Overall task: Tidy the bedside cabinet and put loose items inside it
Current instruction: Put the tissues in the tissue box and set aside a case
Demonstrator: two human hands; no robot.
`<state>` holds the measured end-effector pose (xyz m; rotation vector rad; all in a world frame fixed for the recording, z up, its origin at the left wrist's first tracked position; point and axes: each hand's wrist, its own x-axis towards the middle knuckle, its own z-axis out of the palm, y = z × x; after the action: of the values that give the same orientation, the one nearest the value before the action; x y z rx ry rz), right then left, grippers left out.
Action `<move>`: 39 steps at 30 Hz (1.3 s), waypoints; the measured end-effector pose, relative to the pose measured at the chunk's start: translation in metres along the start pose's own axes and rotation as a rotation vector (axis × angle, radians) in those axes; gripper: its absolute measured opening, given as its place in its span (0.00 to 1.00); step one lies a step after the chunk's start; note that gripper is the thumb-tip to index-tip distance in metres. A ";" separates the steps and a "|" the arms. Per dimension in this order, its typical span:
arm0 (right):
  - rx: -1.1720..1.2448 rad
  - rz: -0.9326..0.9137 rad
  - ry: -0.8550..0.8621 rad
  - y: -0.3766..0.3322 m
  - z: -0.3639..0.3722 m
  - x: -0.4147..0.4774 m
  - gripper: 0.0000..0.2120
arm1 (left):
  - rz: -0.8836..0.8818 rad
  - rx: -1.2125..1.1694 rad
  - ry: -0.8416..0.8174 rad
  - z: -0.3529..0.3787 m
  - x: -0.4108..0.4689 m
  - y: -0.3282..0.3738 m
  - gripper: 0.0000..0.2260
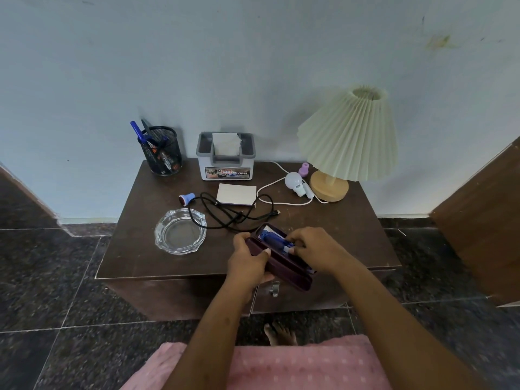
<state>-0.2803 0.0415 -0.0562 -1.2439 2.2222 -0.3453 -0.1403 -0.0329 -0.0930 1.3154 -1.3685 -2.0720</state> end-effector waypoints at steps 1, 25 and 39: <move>0.006 0.002 -0.007 0.001 -0.001 0.000 0.15 | -0.005 0.003 -0.006 0.000 0.000 0.000 0.17; 0.175 -0.012 -0.204 0.009 -0.003 0.000 0.46 | 0.093 -0.259 -0.019 0.001 -0.001 0.015 0.19; 0.046 -0.153 -0.080 0.012 0.003 0.006 0.35 | 0.083 0.019 0.043 -0.007 0.000 0.012 0.22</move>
<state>-0.2897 0.0431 -0.0666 -1.3822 2.0469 -0.3965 -0.1366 -0.0420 -0.0836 1.2811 -1.4035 -1.9705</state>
